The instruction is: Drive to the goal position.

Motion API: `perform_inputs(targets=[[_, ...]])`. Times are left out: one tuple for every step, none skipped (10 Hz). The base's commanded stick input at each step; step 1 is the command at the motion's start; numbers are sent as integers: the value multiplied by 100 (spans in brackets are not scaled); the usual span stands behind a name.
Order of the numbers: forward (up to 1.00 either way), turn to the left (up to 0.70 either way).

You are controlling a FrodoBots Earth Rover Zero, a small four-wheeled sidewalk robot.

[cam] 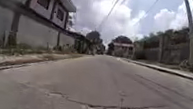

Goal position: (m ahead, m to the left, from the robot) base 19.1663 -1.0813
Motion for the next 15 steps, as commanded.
perform_inputs(targets=[[100,-40],[100,-40],[100,0],[100,0],[100,0],[100,0],[100,0],[99,0],[96,0],[94,0],[97,0],[99,0],[100,0],[100,0],[100,0]])
